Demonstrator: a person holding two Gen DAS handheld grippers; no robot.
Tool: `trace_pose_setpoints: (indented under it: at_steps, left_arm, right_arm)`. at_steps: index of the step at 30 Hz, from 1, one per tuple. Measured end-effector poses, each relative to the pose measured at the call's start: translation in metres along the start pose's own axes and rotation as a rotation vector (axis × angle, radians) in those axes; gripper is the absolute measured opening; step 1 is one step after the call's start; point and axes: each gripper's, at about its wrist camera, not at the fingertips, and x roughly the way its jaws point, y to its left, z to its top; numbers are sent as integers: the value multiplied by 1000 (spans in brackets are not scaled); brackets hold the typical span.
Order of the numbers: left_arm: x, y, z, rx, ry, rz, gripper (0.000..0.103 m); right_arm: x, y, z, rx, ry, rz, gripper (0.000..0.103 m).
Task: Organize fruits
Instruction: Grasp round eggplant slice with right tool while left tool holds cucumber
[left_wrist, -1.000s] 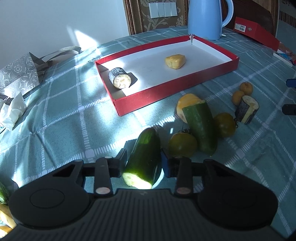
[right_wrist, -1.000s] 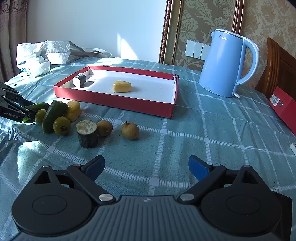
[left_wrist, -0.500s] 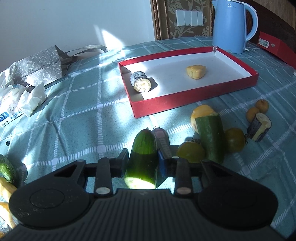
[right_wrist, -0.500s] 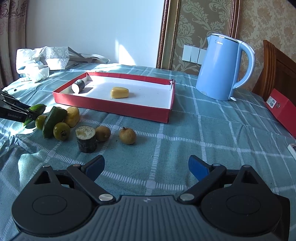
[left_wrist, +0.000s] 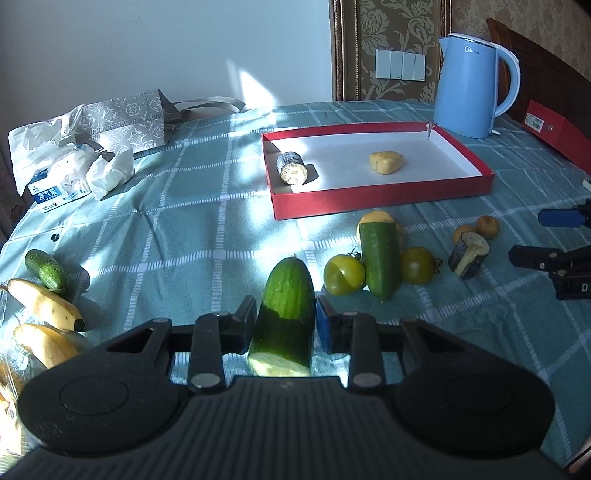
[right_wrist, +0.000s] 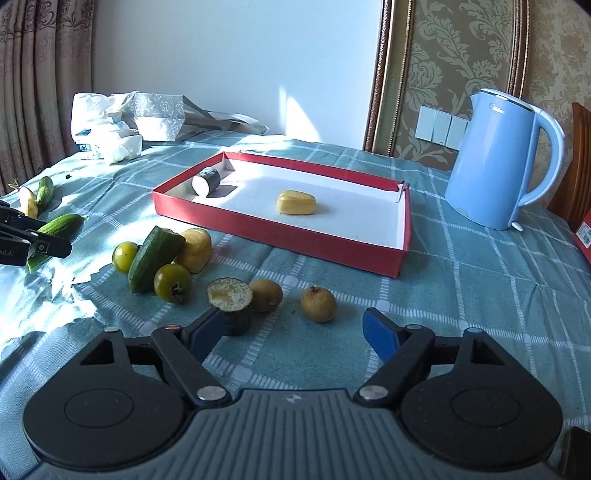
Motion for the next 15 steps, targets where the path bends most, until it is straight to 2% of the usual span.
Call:
trace_pose_setpoints:
  at_steps: [7, 8, 12, 15]
  left_arm:
    - [-10, 2, -14, -31, 27, 16, 31]
    - [-11, 3, -16, -35, 28, 18, 31]
    - [-16, 5, -18, -40, 31, 20, 31]
    - [-18, 6, -20, -46, 32, 23, 31]
  right_arm:
    - [20, 22, 5, -56, 21, 81, 77]
    - [23, 24, 6, -65, 22, 91, 75]
    - [35, 34, 8, -106, 42, 124, 56]
    - [43, 38, 8, -121, 59, 119, 54]
